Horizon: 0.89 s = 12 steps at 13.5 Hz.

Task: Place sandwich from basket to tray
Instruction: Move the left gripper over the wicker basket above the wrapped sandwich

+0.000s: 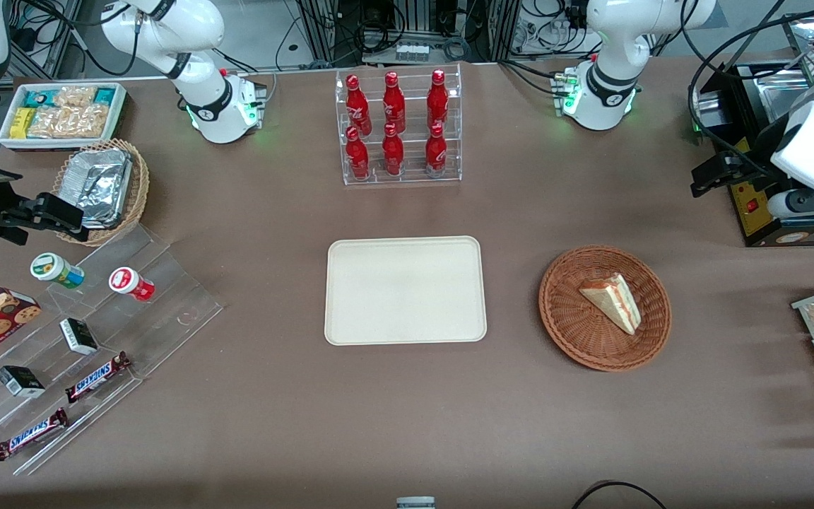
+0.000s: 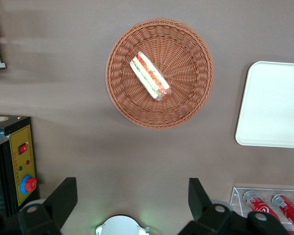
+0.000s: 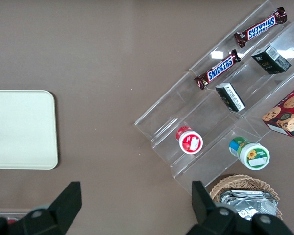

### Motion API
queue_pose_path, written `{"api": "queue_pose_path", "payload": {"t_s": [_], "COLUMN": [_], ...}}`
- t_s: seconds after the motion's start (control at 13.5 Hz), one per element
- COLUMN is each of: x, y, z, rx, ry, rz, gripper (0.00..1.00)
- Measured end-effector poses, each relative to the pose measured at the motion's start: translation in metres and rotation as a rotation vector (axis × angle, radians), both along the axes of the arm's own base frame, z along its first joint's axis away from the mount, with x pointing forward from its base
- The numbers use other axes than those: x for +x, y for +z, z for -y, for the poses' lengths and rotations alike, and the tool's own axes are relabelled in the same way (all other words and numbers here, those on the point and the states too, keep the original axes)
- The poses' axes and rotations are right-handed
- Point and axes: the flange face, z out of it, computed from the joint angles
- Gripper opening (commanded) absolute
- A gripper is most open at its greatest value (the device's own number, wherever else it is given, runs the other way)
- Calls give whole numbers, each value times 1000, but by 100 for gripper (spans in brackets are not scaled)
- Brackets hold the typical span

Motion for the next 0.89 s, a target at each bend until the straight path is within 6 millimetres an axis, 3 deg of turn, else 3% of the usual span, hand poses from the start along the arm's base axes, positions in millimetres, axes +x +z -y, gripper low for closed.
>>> {"api": "queue_pose_path", "payload": {"t_s": [0.52, 0.89], "x": [2, 12], "y": [-11, -74], "z": [-1, -7], "rx": [-1, 1], "ry": [-10, 9], "rz": [-20, -44], "gripper": [100, 100]}}
